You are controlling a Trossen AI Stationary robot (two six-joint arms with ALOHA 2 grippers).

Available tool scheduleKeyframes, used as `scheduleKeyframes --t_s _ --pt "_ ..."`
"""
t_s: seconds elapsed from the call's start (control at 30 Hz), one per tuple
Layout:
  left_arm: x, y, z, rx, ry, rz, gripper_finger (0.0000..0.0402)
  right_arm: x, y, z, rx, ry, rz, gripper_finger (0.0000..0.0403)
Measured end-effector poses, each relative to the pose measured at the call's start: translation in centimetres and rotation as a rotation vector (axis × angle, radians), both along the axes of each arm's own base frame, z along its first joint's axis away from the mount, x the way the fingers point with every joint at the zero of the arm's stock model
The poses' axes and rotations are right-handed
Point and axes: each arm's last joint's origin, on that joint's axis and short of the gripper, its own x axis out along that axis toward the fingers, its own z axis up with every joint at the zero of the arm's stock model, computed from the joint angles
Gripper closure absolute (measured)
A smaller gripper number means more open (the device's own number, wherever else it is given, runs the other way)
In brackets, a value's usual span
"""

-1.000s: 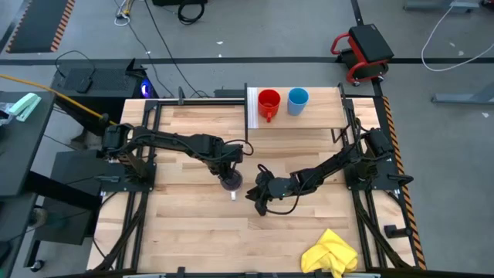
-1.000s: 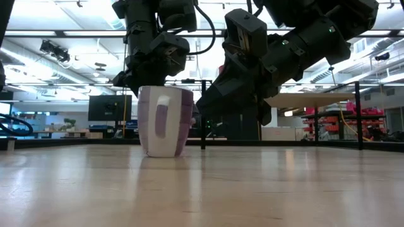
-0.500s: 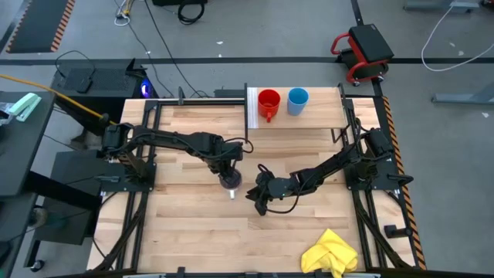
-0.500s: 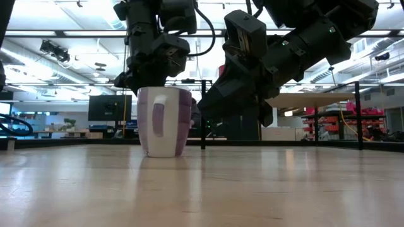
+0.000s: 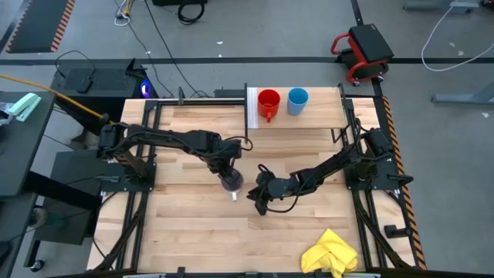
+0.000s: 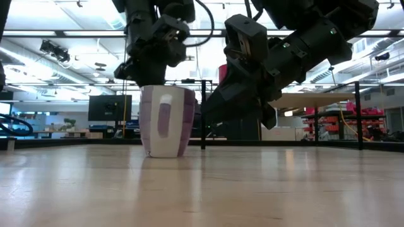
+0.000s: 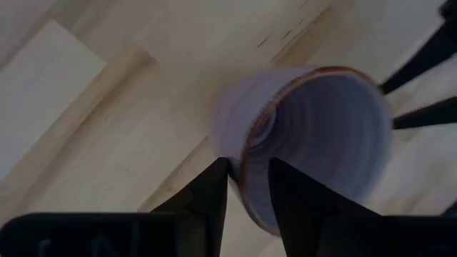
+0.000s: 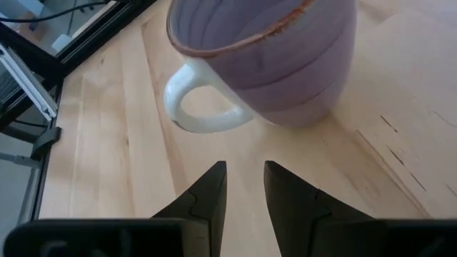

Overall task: Stack small to large cups/mugs on shelf
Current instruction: Put the purple mug on the shelf

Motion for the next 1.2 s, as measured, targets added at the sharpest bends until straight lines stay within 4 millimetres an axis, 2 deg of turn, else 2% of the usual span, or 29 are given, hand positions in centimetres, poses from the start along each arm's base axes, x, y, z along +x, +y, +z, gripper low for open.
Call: scheduleKeyframes --t_s 0.23,0.5,0.7,0.87,1.03,1.2 --pt "-0.2 0.2 2.2 0.031 -0.03 -0.019 0.0289 -0.2 0.4 -0.1 0.006 0.012 0.005 0.03" --pt "-2.4 0.7 2.9 0.118 0.137 -0.018 0.0291 -0.2 0.4 -0.1 0.018 0.012 0.0 0.03" --pt "-4.1 0.4 2.5 0.164 0.312 -0.048 0.0292 -0.2 0.5 -0.1 0.043 0.02 -0.018 0.03" --pt "-5.1 -0.2 0.6 0.132 0.37 -0.102 0.0313 -0.5 1.3 -0.1 0.039 0.02 -0.003 0.03" --pt "-6.4 -0.9 -1.0 0.071 0.242 -0.062 0.0355 -1.1 2.3 -0.3 0.047 0.044 -0.03 0.03" --pt "-7.8 -1.0 -0.5 0.048 -0.038 0.07 0.0393 -1.5 3.4 0.1 0.038 0.025 -0.04 0.03"
